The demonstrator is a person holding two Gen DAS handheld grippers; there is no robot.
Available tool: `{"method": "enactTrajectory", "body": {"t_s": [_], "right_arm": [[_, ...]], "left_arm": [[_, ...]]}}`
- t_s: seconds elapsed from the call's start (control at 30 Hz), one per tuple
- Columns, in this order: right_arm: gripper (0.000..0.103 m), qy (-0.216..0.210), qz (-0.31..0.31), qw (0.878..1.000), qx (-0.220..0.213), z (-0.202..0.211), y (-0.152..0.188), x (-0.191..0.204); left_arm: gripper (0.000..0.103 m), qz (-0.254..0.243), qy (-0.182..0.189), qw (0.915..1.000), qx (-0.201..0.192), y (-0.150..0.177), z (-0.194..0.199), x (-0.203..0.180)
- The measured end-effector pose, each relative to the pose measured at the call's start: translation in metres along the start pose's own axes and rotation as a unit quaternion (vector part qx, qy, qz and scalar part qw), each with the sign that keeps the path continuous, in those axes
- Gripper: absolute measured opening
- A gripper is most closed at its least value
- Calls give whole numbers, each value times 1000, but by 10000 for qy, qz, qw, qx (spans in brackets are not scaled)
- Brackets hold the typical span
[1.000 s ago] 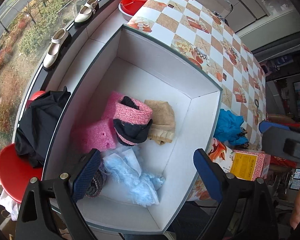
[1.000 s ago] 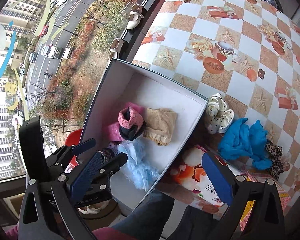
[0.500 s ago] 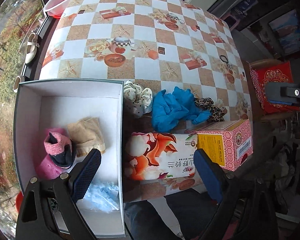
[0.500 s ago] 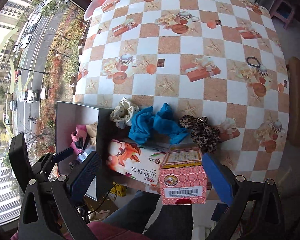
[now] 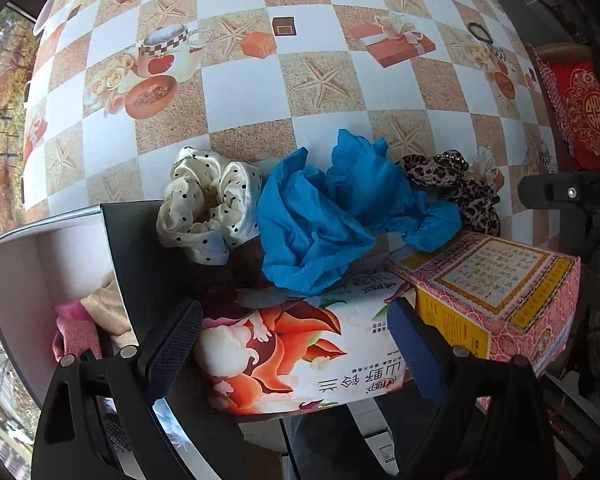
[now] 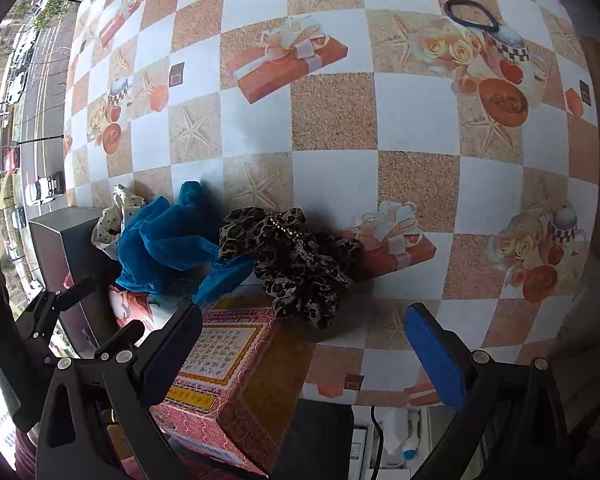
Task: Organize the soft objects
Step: 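Move the left tool to the blue cloth while the right tool moves to the leopard-print cloth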
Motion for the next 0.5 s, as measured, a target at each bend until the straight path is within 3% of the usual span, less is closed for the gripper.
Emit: {"method": "enactTrajectory", "body": {"t_s": [0.23,0.3,0.4,0.5], "right_arm": [[102,61,382,9987,335,-51,-22,13],[102,329,551,9974,327,-60,-25,15],[102,810,733,9938,214,-70,-27,13],[102,1431,826,9862,-124,-71,-28,3]], "left_arm": [[95,246,165,9970,714,-20,-31,7],[95,156,143,9962,844,-24,-34,3],[95,64,469,9933,1058,-28,-40,-13],[95,40,517,9925,1106,-38,-46,-22]]}}
Point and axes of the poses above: each gripper's, at about its wrist camera, not at the fingertips, and z roughly against the way its jaws point, x to its left, y to its underside, the point moved 5 cm from there along -z, roughly the way its jaws point, and after that the axes turned 15 degrees about y, right-handed, at the moved point
